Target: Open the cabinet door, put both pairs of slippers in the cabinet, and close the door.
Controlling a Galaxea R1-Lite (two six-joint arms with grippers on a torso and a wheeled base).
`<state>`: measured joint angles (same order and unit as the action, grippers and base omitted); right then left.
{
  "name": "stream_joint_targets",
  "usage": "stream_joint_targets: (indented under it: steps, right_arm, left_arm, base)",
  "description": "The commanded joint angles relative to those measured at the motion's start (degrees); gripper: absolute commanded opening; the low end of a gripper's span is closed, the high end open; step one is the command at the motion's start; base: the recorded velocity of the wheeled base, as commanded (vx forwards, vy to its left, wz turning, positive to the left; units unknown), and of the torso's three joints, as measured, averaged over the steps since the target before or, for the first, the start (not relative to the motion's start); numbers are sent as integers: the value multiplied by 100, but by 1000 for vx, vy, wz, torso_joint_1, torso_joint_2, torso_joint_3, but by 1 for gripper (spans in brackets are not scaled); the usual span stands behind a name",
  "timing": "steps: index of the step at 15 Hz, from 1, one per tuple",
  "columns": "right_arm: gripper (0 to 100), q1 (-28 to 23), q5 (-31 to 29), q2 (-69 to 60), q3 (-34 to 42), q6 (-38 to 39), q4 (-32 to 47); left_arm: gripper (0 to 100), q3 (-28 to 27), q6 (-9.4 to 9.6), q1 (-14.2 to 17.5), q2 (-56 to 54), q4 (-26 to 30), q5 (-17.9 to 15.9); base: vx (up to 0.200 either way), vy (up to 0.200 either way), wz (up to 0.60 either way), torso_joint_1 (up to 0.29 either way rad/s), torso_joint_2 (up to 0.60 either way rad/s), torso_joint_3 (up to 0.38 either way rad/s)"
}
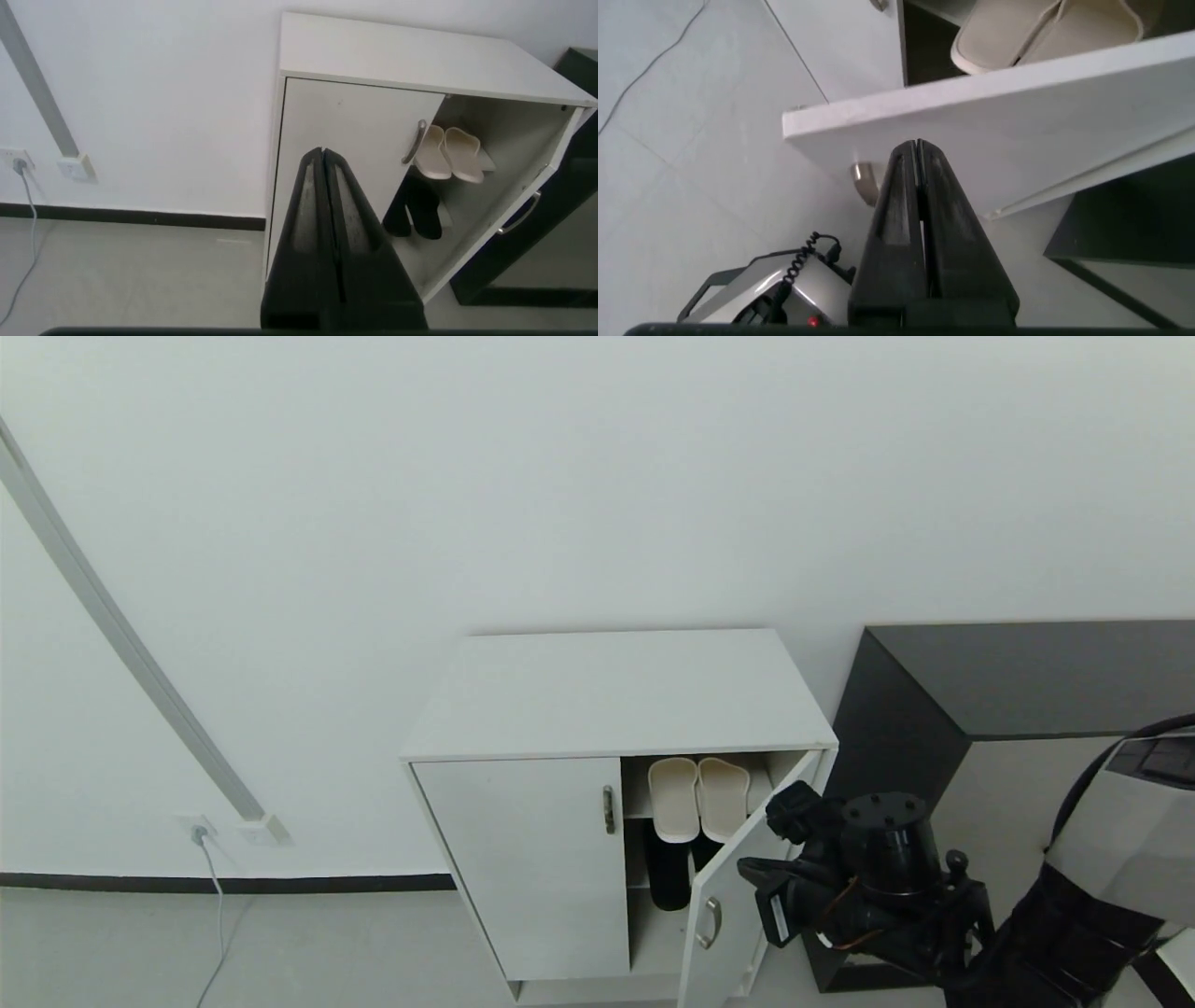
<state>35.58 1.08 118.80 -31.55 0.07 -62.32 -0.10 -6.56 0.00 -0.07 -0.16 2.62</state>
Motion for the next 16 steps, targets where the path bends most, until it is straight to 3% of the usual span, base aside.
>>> stream_joint_targets:
  steps: [1, 16]
  right_arm:
    - [0, -8, -12, 284, -220, 1, 0]
    - [0, -359, -38, 1128, -1459, 1, 36]
  left_arm:
    - [0, 1, -3, 0, 7, -2, 2]
    - [0, 1, -3, 0, 7, -2, 2]
  base:
    - [0, 0, 0, 0, 0, 0]
    - [0, 0, 0, 0, 0, 0]
